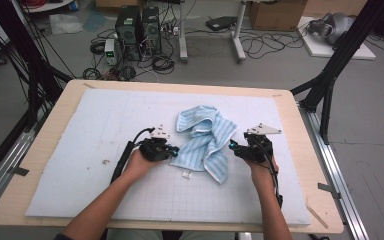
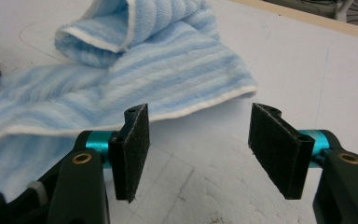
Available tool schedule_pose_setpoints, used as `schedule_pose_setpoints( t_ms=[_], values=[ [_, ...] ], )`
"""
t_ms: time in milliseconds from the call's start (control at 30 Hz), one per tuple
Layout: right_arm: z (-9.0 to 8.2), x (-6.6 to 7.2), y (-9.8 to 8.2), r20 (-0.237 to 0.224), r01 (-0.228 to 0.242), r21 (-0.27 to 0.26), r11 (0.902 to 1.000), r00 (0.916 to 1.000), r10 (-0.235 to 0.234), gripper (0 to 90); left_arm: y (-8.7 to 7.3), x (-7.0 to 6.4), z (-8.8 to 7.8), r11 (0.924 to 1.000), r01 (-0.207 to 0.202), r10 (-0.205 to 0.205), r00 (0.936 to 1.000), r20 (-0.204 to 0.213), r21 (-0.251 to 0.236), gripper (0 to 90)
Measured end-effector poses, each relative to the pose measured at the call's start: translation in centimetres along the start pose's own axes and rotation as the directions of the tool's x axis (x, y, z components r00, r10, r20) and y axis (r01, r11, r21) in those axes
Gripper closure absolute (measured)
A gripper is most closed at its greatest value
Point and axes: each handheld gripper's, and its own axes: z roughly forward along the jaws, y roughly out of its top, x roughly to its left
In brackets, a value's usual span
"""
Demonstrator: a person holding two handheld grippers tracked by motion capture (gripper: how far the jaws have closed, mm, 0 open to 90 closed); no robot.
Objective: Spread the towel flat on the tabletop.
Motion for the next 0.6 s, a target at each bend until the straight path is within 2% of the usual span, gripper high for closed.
schedule_pose_setpoints(
  t_ms=[167, 367, 467, 533, 600],
  values=[
    [0.2, 0.5, 0.1, -0.01, 0.01, 0.003, 0.9999, 0.9999, -0.01, 37.9, -1.7, 0.9, -3.1, 0.9994, 0.011, -0.012, 0.9994, -0.032, -0.033, 87.1],
    [0.8, 1.7, 0.3, -0.046, 0.029, 0.007, 0.9996, 0.9985, -0.029, 38.4, -4.4, 2.0, -6.3, 0.9971, 0.046, -0.05, 0.9965, -0.067, -0.06, 87.1],
    [1.2, 2.7, 0.6, -0.072, 0.038, 0.006, 0.9992, 0.9967, -0.038, 39.1, -5.6, 2.3, -7.3, 0.996, 0.06, -0.065, 0.9954, -0.071, -0.066, 87.1],
    [1.6, 3.6, 0.8, -0.1, 0.051, 0.005, 0.9987, 0.9937, -0.051, 40.1, -5.9, 2.1, -7.8, 0.9938, 0.063, -0.069, 0.9953, -0.068, -0.091, 87.1],
    [2.0, 4.8, 1.1, -0.129, 0.085, -0.003, 0.9964, 0.988, -0.084, 41.0, -6.1, 2.0, -8.1, 0.9931, 0.059, -0.065, 0.9962, -0.059, -0.101, 87.1]
  ],
)
